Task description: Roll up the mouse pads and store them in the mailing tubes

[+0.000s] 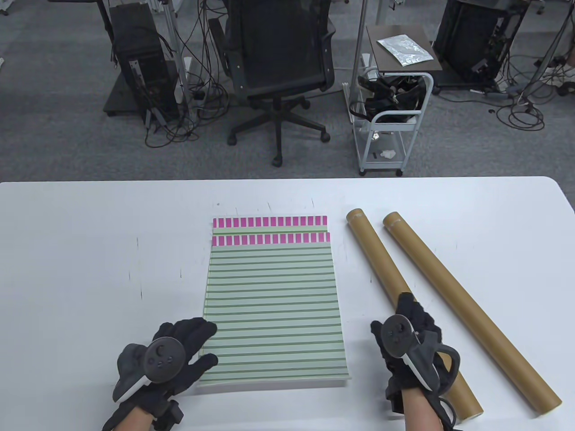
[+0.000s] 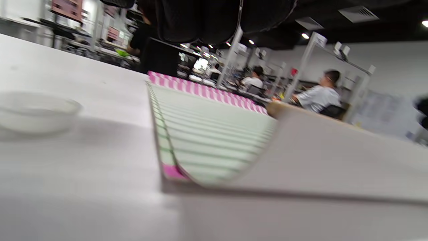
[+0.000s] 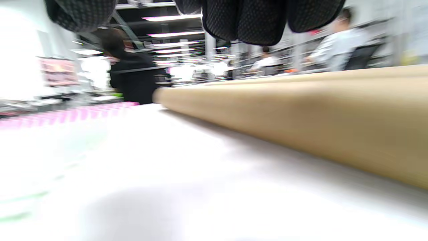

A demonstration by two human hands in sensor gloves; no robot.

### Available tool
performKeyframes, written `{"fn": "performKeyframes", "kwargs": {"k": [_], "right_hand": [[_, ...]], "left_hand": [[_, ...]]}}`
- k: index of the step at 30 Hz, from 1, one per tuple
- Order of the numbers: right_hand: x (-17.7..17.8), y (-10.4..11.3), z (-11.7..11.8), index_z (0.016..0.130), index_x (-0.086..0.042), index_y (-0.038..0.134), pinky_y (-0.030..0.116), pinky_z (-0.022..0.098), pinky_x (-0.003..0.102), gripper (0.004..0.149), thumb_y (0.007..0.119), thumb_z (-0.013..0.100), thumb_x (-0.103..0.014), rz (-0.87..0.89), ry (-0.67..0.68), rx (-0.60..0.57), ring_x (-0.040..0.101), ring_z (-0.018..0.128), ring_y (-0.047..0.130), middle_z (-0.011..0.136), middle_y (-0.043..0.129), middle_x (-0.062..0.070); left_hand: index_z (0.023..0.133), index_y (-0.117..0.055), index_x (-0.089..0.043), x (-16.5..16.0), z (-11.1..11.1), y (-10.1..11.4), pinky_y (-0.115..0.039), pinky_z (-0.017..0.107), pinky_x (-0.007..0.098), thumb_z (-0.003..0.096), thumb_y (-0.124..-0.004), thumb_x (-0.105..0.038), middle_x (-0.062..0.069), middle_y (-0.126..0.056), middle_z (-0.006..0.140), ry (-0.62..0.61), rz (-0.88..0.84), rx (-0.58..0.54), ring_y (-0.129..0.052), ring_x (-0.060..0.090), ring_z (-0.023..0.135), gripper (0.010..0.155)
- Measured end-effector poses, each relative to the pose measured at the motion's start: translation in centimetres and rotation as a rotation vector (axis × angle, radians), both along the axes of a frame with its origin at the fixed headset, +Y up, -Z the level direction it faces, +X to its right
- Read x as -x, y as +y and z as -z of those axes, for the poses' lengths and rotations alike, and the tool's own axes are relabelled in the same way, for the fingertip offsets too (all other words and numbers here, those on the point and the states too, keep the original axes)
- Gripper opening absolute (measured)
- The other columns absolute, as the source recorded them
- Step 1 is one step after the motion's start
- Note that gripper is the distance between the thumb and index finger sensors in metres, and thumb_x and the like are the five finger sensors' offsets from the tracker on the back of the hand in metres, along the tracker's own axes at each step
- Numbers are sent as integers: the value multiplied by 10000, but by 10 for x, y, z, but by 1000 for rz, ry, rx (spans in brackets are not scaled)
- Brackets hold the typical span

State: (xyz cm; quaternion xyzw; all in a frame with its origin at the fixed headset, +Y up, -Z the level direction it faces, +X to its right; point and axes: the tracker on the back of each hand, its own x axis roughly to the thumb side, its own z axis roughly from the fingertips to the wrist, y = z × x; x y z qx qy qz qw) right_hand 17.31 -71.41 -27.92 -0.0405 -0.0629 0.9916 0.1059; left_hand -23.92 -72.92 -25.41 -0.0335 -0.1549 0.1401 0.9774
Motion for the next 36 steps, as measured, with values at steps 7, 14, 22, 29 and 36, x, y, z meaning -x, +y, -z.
{"fn": "performKeyframes", "kwargs": {"k": [7, 14, 22, 29, 36], "right_hand": [[72, -3, -15, 1031, -176, 598, 651, 676, 536, 667, 678, 455, -503, -32, 455, 19, 378, 870, 731, 1018, 705, 94], [105, -32, -16, 946, -144, 760, 775, 544, 487, 638, 688, 449, -537, -172, 656, 440, 317, 651, 891, 832, 875, 106], [103, -51, -11, 941, -223, 625, 745, 556, 443, 657, 783, 385, -535, -177, 663, 582, 240, 634, 824, 798, 774, 27], [114, -54, -15, 865, -265, 631, 768, 514, 413, 547, 787, 387, -480, -298, 641, 509, 201, 566, 846, 709, 787, -17], [106, -55, -4, 790, -285, 697, 801, 444, 391, 450, 789, 383, -454, -162, 538, 569, 184, 482, 880, 632, 830, -45]], "left_hand": [[928, -752, -408, -43, -15, -4, -765, 727, 394, 341, -638, -669, -89, -841, 1006, -191, 132, 19, -875, 192, 929, 652], [890, -810, -356, -63, -14, -26, -861, 573, 354, 324, -707, -666, -20, -905, 910, -266, 230, 178, -945, 233, 752, 654], [859, -699, -446, -83, -17, -38, -850, 512, 238, 282, -776, -642, -104, -797, 864, -263, 491, 80, -925, 74, 626, 615], [816, -721, -471, -76, -10, -38, -872, 445, 171, 269, -777, -612, -144, -823, 804, -191, 433, 127, -946, 22, 553, 567], [795, -748, -434, -62, 5, -42, -895, 320, 159, 264, -798, -557, -143, -831, 720, -32, 298, 308, -979, 11, 418, 548]]}}
